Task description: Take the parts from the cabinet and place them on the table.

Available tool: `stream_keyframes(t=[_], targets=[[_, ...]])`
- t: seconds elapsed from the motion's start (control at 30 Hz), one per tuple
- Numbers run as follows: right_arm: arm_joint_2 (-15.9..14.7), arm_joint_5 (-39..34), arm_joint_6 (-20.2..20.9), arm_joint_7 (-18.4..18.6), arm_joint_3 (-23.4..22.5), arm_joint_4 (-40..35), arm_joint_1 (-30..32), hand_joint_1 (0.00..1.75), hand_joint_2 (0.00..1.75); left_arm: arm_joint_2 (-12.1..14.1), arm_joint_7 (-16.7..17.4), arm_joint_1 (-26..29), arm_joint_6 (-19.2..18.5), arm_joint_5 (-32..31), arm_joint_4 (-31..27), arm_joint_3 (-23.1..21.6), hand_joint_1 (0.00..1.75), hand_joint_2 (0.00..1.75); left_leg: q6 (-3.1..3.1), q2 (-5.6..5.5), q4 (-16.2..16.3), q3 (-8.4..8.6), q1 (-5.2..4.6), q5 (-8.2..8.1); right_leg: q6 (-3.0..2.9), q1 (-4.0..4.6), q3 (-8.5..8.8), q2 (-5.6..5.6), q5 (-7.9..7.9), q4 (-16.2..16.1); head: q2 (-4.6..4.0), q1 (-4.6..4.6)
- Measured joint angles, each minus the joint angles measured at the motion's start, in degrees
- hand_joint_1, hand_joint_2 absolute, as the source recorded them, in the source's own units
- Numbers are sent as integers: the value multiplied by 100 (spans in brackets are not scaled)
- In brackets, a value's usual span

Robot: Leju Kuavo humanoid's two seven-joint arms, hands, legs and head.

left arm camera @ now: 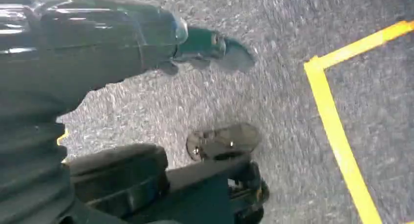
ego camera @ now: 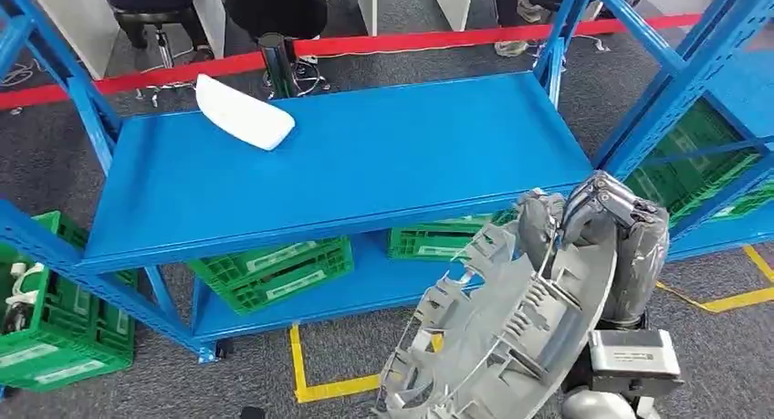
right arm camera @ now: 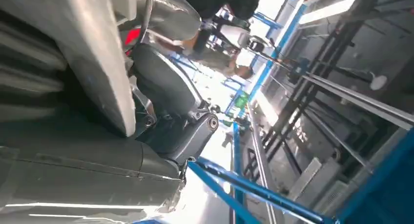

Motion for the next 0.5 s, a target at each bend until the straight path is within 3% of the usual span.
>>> stream_keyframes(t=[0.03,0.07,0.1,0.13,0.17,0.2,0.23,0.27,0.3,0.33,0.37,0.4,0.43,0.5], targets=[[2,0,2,0,0,-4,-7,175,175,9,0,-1,0,0,4,0,0,175,-19,-7,61,-56,-5,-84,9,-85,6,-36,55,-152,0,20],[4,0,9,0,7,-4,-5,175,175,9,0,3,0,0,4,0,0,175,-76,-9,151,-105,-5,-310,11,-80,-60,-39,129,-143,0,-16],[11,4,13,0,4,-9,-5,175,175,9,0,0,0,0,4,0,0,175,-111,-14,426,-188,21,-655,-17,-92,-143,-42,173,-137,0,-59],[11,11,17,9,9,-9,2,175,175,11,0,-2,0,-7,4,0,0,175,-159,-14,889,-294,59,-1035,-4,-92,-246,-44,239,-102,0,-90],[11,20,17,26,9,-9,3,175,175,13,2,-2,0,-13,4,0,0,175,-200,-15,1303,-374,89,-1257,1,-97,-341,-56,285,-70,0,-112],[11,28,17,28,9,-9,0,175,175,13,0,-1,0,-17,4,0,0,175,-236,-13,1544,-393,111,-1317,15,-108,-421,-64,322,-38,0,-122],[11,41,17,28,11,-9,0,175,175,13,2,0,-2,-17,4,0,0,175,-260,-13,1642,-354,130,-1247,30,-117,-503,-70,358,-1,0,-140],[11,54,17,39,11,-9,0,175,175,13,2,-1,-2,-33,4,0,0,175,-305,-8,1500,-153,169,-929,73,-147,-667,-80,412,87,0,-168],[9,59,17,44,9,-9,0,175,175,13,4,-2,-2,-35,4,0,0,175,-338,-6,1188,96,197,-688,107,-174,-783,-80,438,163,0,-171],[11,61,17,46,9,-11,0,175,175,13,4,-3,-2,-35,4,0,0,175,-369,-2,799,387,224,-570,139,-197,-879,-80,460,237,0,-175],[9,66,17,50,9,-15,1,175,175,11,4,-15,-4,-37,4,0,0,175,-413,-10,337,642,239,-764,178,-203,-965,-78,484,322,0,-188],[7,72,17,63,4,-35,1,175,175,0,4,-17,-17,-41,-2,0,0,175,-376,-27,64,813,193,-856,216,-195,-1029,-69,506,381,0,-230],[7,92,20,74,4,-59,2,175,175,9,4,-21,-20,-44,2,0,0,175,-288,-41,41,780,190,-898,265,-187,-1050,-69,559,387,0,-213],[2,118,20,87,4,-72,2,175,175,11,13,-10,-28,-48,2,0,0,175,-160,-47,63,716,155,-829,329,-208,-1054,-68,673,344,0,-175]])
